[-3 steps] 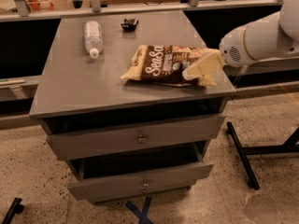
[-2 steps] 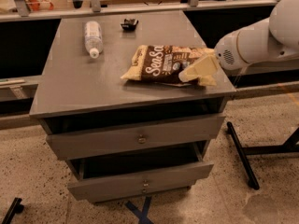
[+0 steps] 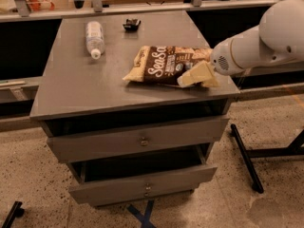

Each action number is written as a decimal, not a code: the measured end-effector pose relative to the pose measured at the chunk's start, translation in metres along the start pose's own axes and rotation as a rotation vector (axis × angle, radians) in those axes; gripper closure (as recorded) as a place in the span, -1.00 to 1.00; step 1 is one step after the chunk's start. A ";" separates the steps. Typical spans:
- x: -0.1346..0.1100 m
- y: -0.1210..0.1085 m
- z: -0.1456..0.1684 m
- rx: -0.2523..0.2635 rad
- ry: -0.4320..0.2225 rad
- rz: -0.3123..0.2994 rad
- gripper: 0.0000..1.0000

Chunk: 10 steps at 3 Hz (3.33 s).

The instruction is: Move brown chip bag near rxbar chocolate

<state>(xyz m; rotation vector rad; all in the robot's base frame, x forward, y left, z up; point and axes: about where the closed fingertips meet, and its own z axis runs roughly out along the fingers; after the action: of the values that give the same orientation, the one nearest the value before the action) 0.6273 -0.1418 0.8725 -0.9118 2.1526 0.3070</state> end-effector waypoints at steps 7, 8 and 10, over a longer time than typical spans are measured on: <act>-0.073 -0.106 -0.113 0.471 -0.247 0.112 1.00; -0.085 -0.117 -0.124 0.526 -0.283 0.147 1.00; -0.141 -0.152 -0.099 0.561 -0.309 0.195 1.00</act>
Offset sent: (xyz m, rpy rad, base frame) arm 0.0093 0.0073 0.0114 -0.1171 -0.0317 0.0465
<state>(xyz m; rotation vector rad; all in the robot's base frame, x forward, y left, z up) 0.7410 -0.2254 1.0535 -0.3121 1.8886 -0.0656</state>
